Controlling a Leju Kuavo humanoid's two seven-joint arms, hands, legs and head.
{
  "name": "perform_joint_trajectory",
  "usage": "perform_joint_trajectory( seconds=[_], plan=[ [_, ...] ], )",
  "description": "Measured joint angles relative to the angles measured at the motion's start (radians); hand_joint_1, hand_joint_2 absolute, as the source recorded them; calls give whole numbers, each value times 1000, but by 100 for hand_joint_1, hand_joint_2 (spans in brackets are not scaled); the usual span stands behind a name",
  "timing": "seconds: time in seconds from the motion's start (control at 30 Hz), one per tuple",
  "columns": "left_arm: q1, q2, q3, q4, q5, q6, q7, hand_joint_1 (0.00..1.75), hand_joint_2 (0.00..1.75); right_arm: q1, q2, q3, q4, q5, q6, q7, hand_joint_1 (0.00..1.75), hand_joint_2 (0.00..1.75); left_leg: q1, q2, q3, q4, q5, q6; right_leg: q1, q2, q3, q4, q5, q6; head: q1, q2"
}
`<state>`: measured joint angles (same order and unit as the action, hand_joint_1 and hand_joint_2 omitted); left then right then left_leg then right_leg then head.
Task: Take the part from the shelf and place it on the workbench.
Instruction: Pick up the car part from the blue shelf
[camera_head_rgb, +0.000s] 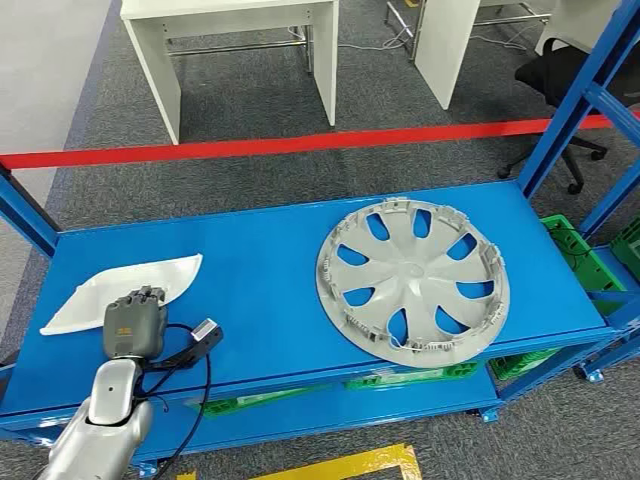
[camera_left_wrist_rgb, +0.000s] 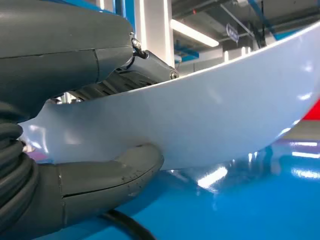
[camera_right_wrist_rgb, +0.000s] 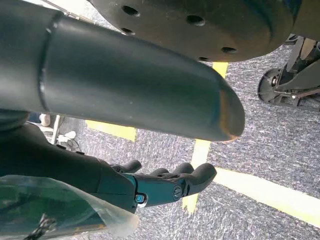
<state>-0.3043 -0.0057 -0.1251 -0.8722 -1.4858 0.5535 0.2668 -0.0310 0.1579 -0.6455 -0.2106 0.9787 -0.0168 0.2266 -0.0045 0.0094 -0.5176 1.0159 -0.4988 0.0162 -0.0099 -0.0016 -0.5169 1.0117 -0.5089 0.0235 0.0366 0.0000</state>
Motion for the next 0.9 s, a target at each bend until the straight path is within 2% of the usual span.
perform_joint_trajectory(
  seconds=[0.47, 0.63, 0.7, 0.77, 0.83, 0.9],
  plan=[
    [2, 2, 1, 0, 0, 12, -3, 175, 175, 0, 0, -4, 0, 0, 0, 0, 0, 0, 0, 0, 0, 0, 0, 0, 0, 0, 0, 0, 0, 0, 0, 0],
    [15, 3, 1, -3, 0, 83, -54, 175, 175, 0, 0, -7, 0, 8, 0, -6, 0, 0, 0, 0, 0, 0, 0, 0, 0, -1, 0, 0, 0, 0, 0, 0],
    [40, 3, 5, -32, 6, 119, -122, 175, 175, 0, 0, -8, 0, 14, 0, -10, 0, 0, 0, 0, 0, 0, 0, 0, 0, -1, -1, 0, 0, 0, 0, 0],
    [88, -9, 27, -119, 22, 135, -256, 175, 175, 1, 0, -10, 0, 22, -2, -14, 0, 0, 0, 0, -2, 0, 0, 0, 0, 0, -3, 0, 0, 0, 0, 0],
    [134, -44, 79, -233, 55, 139, -458, 175, 175, 1, 0, -11, 0, 30, -4, -11, 0, 0, 0, 0, -5, 1, 0, 0, 0, -1, -5, 0, 0, 0, 0, 0],
    [162, -102, 156, -327, 117, 141, -686, 175, 175, 1, 0, -12, 0, 35, -2, 3, 0, 0, -1, 0, -7, 1, 1, 1, 0, -1, -7, 0, 0, 0, 0, 0]
  ],
)
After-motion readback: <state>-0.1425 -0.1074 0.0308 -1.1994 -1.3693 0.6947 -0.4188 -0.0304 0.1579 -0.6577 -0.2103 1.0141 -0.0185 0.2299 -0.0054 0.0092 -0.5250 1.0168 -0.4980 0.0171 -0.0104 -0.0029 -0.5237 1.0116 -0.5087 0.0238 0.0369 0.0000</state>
